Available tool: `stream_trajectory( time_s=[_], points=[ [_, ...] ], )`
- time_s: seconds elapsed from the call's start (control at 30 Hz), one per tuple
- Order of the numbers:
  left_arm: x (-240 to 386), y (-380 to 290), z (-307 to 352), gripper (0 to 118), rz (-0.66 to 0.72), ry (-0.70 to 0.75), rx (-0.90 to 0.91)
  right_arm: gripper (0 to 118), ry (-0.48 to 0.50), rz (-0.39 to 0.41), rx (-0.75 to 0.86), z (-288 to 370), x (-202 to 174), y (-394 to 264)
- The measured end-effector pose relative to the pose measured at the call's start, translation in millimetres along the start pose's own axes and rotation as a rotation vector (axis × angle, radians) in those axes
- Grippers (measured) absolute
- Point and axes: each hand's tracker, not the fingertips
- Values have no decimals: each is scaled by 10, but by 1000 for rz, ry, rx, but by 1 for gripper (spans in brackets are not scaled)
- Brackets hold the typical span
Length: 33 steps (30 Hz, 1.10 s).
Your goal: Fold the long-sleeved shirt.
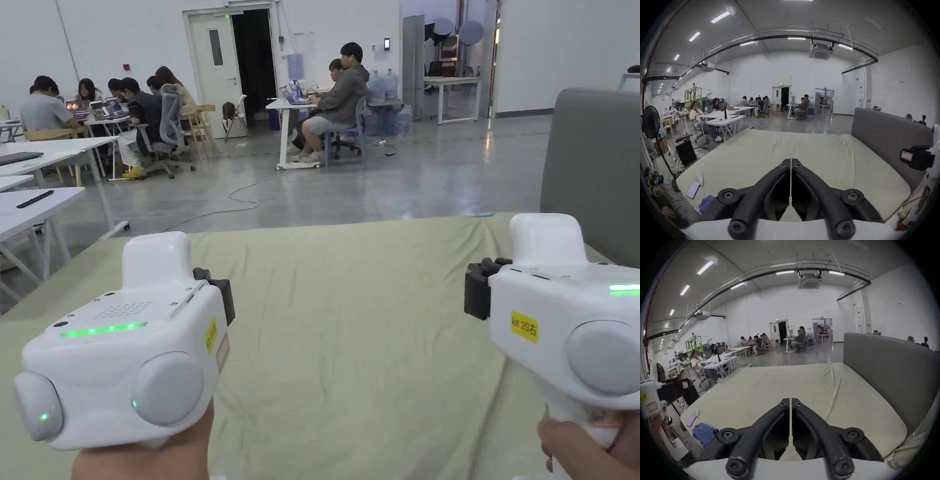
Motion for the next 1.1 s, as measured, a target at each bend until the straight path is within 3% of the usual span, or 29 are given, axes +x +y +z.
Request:
stream_trajectory(
  time_s=[0.13,0.17,0.2,0.23,0.27,0.3,0.33,0.37,0.4,0.47,0.6,0.67,0.73,0.83,1.03,1.1],
  points=[
    [83,61,128,0,-30,-20,46,1,9,40,21,94,-154,29],
    [96,64,153,0,-37,-21,53,17,11,49,31,125,-182,37],
    [104,65,178,0,-41,-20,58,17,11,50,41,155,-206,49],
    [99,68,201,0,-42,-23,60,29,10,37,53,190,-218,55],
    [89,73,222,0,-46,-35,54,55,-11,4,57,208,-234,57],
    [86,69,235,9,-49,-45,42,100,-24,6,44,199,-256,68],
    [97,68,233,49,-60,-30,22,117,4,19,101,296,-257,59],
    [103,61,230,93,-77,-2,-11,117,-30,33,94,363,-256,87],
    [97,45,244,118,-80,6,-8,118,-37,31,85,380,-281,96],
    [97,64,392,118,-82,4,113,118,-83,40,68,453,-321,106],
    [50,77,487,118,-76,3,61,118,-286,189,3,401,-594,15],
    [54,83,522,118,-76,6,61,115,-346,260,40,439,-700,-92],
    [60,78,547,118,-68,7,60,115,-366,274,11,443,-802,-136],
    [89,89,578,118,-57,2,63,115,-258,163,-112,362,-844,-145],
    [158,85,623,118,-8,-43,34,114,65,-39,-131,396,-825,-132],
    [161,92,629,118,-56,-48,51,114,107,-50,-100,483,-812,-90]
  ],
)
